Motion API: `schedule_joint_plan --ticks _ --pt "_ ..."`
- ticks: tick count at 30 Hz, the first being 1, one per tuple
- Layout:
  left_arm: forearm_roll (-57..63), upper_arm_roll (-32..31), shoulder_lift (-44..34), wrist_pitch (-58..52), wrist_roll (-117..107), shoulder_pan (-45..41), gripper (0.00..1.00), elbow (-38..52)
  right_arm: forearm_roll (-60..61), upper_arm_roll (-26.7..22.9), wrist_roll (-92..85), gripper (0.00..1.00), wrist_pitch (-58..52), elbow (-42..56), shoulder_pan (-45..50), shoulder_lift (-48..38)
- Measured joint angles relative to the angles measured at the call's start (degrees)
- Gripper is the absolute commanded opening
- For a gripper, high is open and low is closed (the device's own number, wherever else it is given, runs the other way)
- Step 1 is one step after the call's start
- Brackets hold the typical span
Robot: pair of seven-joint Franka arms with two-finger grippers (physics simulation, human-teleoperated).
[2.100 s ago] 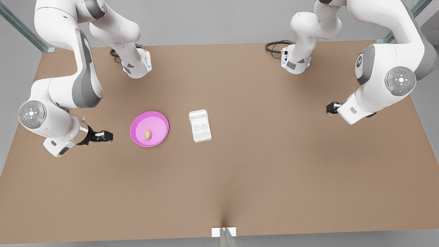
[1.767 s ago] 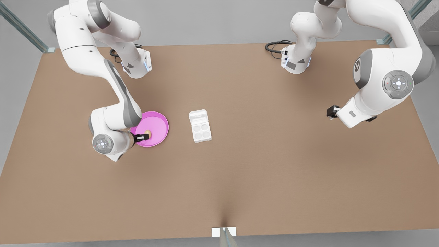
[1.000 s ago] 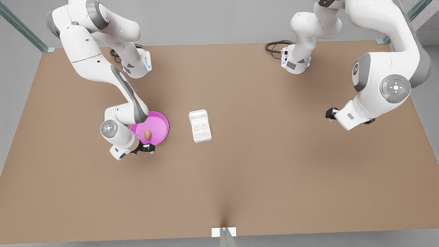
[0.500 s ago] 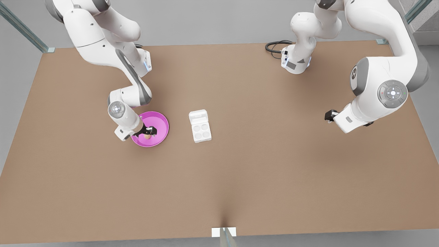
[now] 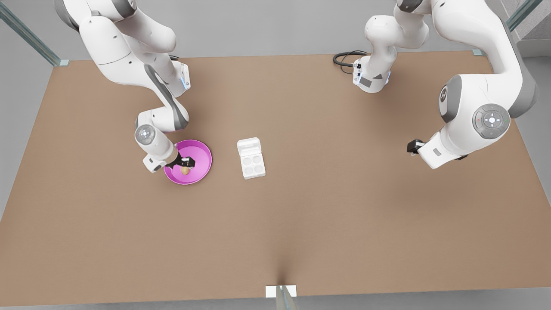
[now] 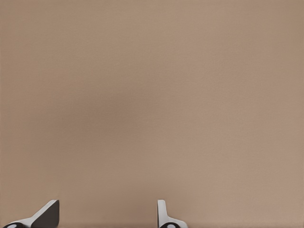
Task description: Pack egg into the box and close the box lid
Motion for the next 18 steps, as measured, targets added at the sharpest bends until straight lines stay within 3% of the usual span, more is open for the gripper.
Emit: schedule_joint_plan --ticks 14,15,16,18 --pt "-0.07 0.08 0.42 0.09 0.06 0.09 1.00 0.00 0.02 0.04 0.91 1.00 4.36 0.82 0.71 4.99" --pt "-0.07 0.08 0.42 0.09 0.07 0.08 1.00 0.00 0.02 0.05 0.95 0.97 4.49 0.97 0.74 5.01" --pt "-0.07 0.07 0.42 0.08 0.07 0.06 1.00 0.00 0.03 0.05 0.98 0.80 4.60 1.09 0.71 5.02" --pt "-0.08 0.08 0.42 0.08 0.07 0.04 1.00 0.00 0.08 0.06 1.00 0.70 4.78 1.30 0.68 5.23"
